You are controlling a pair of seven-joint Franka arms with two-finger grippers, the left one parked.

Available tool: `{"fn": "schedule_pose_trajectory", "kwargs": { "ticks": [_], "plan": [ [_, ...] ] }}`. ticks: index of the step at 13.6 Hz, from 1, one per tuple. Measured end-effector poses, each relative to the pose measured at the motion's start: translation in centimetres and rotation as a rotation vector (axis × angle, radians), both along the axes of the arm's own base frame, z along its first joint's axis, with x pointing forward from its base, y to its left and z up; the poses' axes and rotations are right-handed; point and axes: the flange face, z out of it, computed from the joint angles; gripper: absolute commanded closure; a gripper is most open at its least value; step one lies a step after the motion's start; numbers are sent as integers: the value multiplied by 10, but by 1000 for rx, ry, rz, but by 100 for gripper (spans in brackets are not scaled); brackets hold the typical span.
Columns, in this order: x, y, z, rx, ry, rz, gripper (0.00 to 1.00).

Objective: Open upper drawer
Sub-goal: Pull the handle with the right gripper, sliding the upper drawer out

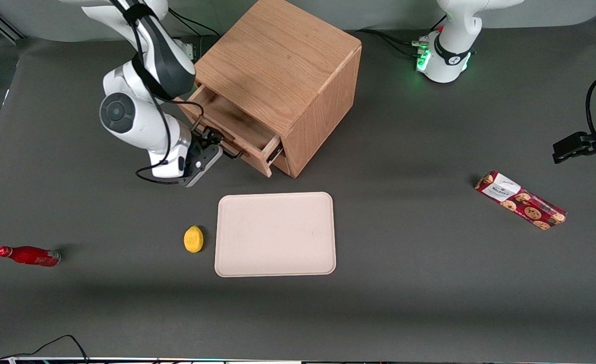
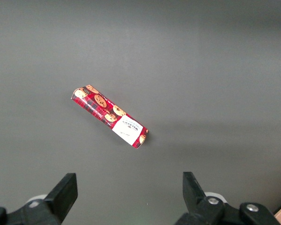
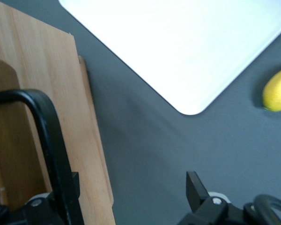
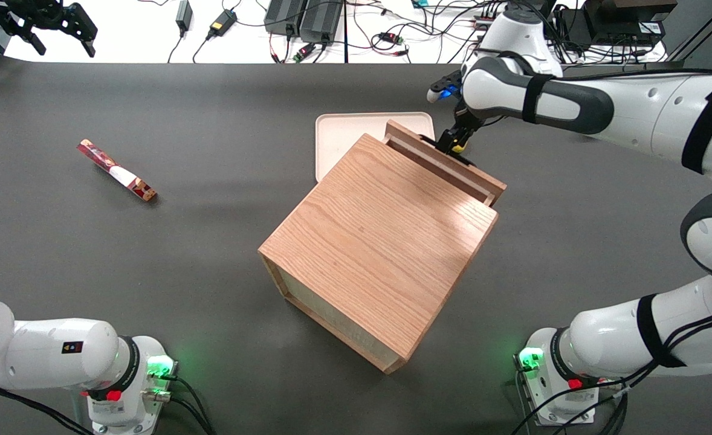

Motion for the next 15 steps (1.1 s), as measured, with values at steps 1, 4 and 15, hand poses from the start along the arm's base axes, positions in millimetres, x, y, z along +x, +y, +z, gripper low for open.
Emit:
{"fn": "schedule_pose_trajectory", "kwargs": {
  "ticks": [1, 4, 15],
  "plan": [
    [4, -7, 0, -4, -4, -7, 0],
    [15, -18, 1, -5, -14, -21, 0],
    [57, -51, 0, -9, -42, -68, 0]
  ]
}}
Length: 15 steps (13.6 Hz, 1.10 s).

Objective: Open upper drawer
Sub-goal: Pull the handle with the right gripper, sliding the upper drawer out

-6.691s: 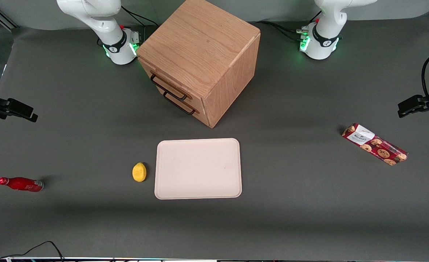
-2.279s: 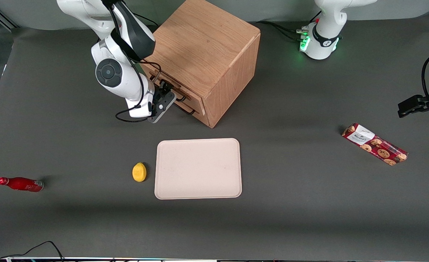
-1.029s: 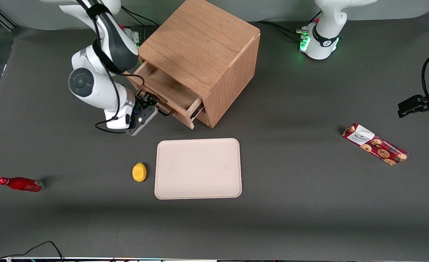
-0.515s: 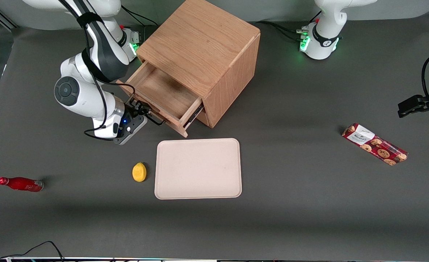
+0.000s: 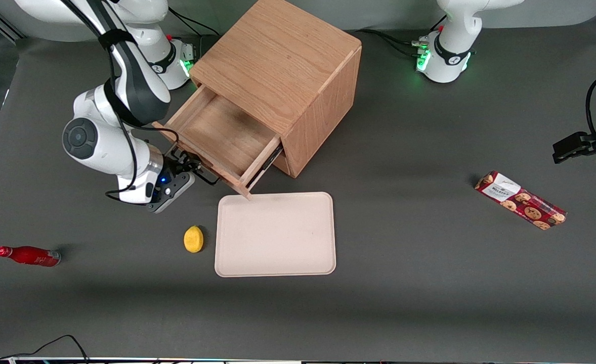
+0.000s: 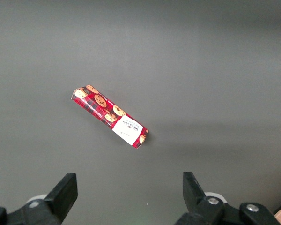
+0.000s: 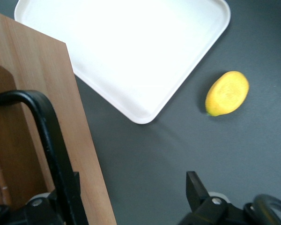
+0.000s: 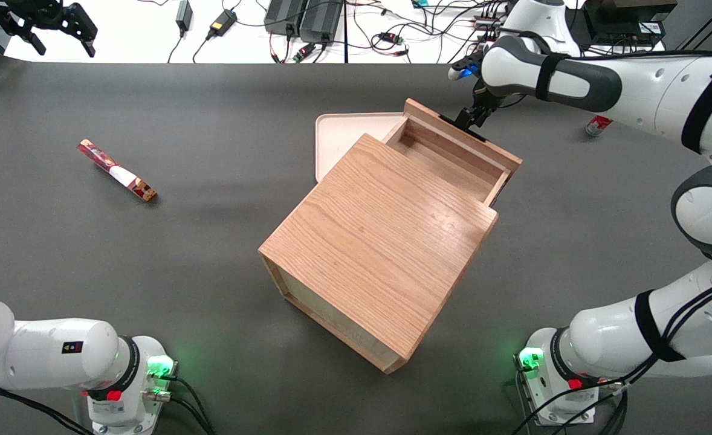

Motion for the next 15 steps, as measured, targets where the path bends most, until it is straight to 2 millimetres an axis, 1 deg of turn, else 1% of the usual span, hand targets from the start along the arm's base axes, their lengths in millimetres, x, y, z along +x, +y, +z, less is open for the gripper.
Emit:
{"fn": "schedule_pose_trajectory", "kwargs": {
  "ticks": [3, 9, 13, 15],
  "plan": [
    [11, -12, 3, 4, -12, -23, 0],
    [27, -30, 5, 13, -28, -36, 0],
    [32, -34, 0, 17, -22, -41, 0],
    [34, -36, 1, 14, -27, -41, 0]
  ]
}}
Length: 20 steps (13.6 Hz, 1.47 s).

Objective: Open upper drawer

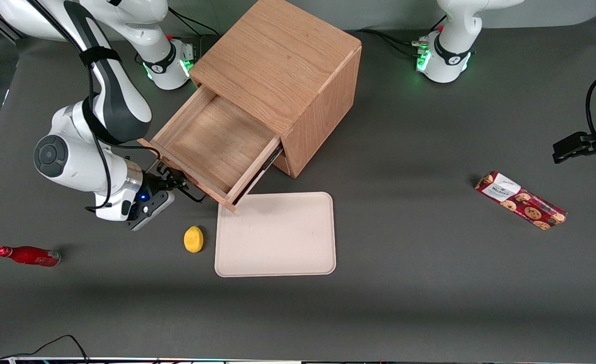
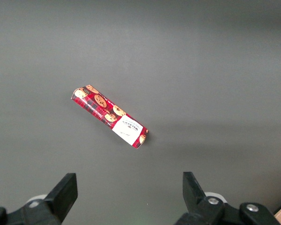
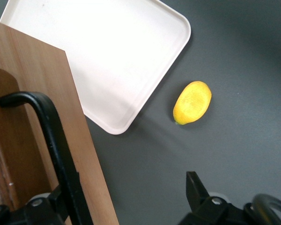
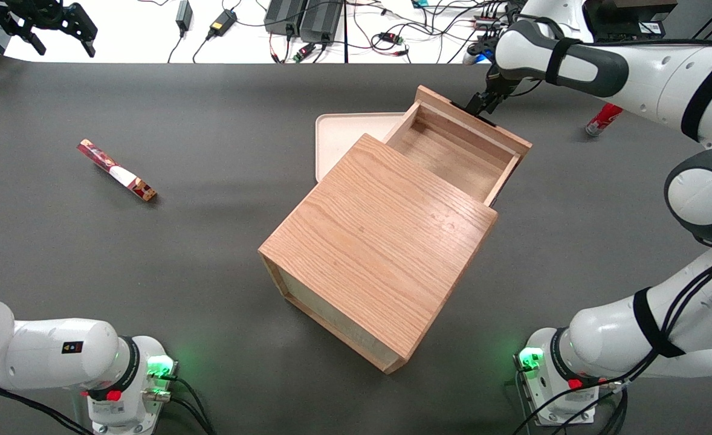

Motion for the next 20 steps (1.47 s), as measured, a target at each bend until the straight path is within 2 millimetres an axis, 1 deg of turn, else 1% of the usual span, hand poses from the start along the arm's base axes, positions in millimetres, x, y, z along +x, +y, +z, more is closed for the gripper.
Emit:
{"fn": "schedule_pose_trajectory", "kwargs": {
  "ticks": [4, 9, 12, 14, 16, 18, 20],
  "plan": [
    [11, -13, 3, -6, -17, -17, 0],
    [21, -22, 2, -10, -26, -25, 0],
    [23, -22, 2, -9, -28, -23, 0],
    [24, -21, 7, -9, -31, -20, 0],
    [27, -22, 25, -12, -24, -15, 0],
    [31, -27, 55, -18, -23, -13, 0],
    [32, -38, 90, -34, -58, -38, 0]
  ]
}}
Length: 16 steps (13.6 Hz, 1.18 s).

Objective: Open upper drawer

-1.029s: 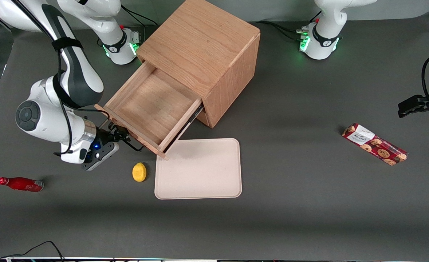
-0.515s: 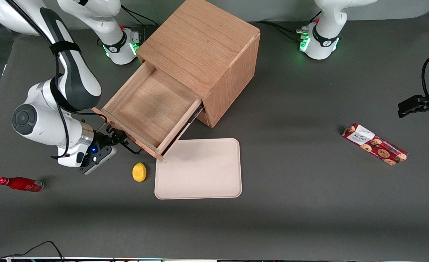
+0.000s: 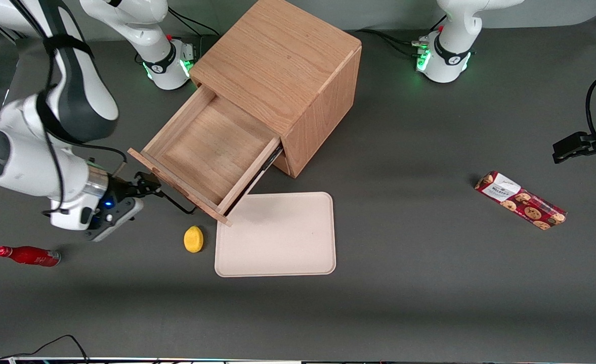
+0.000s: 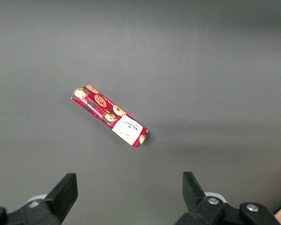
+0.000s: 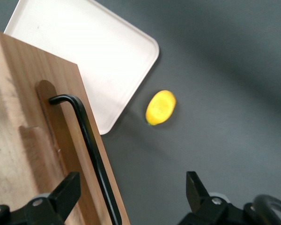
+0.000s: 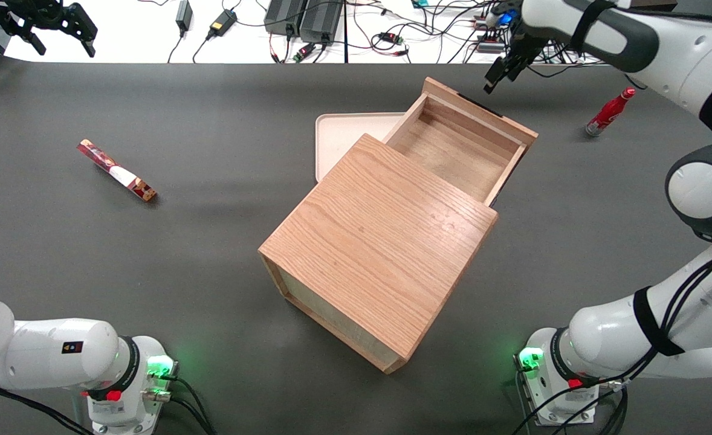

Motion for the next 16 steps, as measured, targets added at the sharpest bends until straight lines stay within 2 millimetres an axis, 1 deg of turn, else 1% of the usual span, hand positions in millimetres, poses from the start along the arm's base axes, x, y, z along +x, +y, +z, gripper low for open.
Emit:
{"fn": "schedule_pose_trajectory", "kwargs": {
  "ticks": [2, 4, 7, 9, 10, 12, 14, 16],
  "plan": [
    [-5, -24, 34, -22, -31, -93, 0],
    [-19, -58, 67, -48, -33, -209, 0],
    [-50, -107, 122, -76, -36, -393, 0],
    [-75, -127, 152, -76, -24, -472, 0],
    [-86, -132, 163, -86, -20, -494, 0],
    [-102, -135, 175, -150, -8, -536, 0],
    [-109, -128, 176, -185, 19, -584, 0],
    [-110, -123, 170, -195, 42, -609, 0]
  ]
}}
